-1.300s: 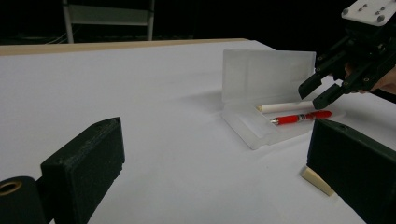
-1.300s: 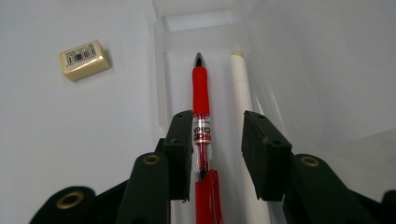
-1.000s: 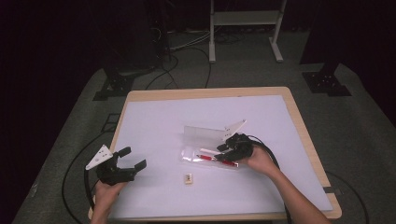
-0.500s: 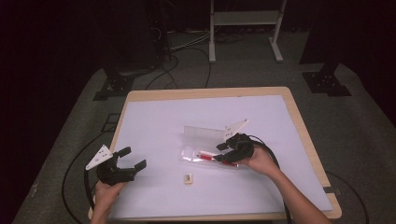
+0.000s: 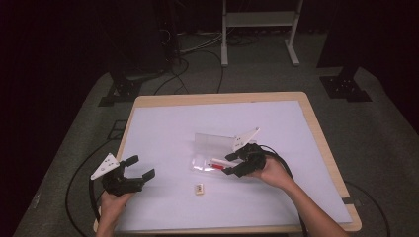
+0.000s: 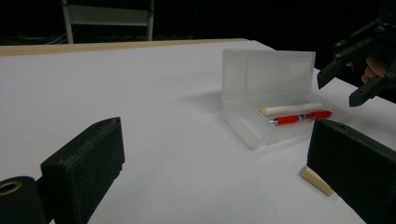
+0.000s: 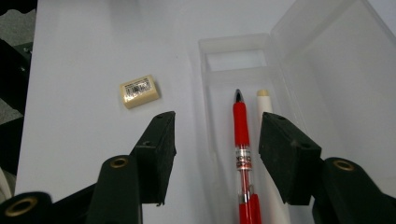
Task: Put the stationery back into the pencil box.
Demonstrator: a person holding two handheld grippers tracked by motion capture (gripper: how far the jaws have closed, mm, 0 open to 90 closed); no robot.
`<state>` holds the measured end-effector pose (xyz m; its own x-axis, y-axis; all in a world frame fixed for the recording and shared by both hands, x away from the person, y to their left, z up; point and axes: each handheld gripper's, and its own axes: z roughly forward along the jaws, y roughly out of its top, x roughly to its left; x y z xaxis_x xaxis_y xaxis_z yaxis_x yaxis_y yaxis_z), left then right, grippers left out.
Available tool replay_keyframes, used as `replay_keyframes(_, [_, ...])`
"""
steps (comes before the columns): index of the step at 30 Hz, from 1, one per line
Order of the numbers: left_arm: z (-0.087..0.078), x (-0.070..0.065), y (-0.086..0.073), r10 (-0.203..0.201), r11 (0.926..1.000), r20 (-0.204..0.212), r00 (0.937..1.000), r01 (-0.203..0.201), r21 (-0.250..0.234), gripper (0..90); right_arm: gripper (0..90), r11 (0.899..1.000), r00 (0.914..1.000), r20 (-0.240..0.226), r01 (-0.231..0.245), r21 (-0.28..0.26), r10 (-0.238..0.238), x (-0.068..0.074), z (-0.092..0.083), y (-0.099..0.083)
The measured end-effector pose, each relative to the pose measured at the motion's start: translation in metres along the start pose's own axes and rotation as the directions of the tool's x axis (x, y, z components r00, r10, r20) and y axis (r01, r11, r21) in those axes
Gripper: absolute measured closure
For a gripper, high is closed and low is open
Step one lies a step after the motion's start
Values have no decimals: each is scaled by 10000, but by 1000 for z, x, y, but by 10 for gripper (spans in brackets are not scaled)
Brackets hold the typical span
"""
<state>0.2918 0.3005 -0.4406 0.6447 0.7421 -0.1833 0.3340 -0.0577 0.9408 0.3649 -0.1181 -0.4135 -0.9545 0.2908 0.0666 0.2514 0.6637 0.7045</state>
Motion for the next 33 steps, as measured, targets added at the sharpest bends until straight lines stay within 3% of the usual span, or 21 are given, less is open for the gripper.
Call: replay_keyframes(33, [-1, 0, 0, -21, 10000, 1, 10000, 21, -48, 36, 393, 9976, 9935, -928, 681, 141, -665, 25, 37, 23])
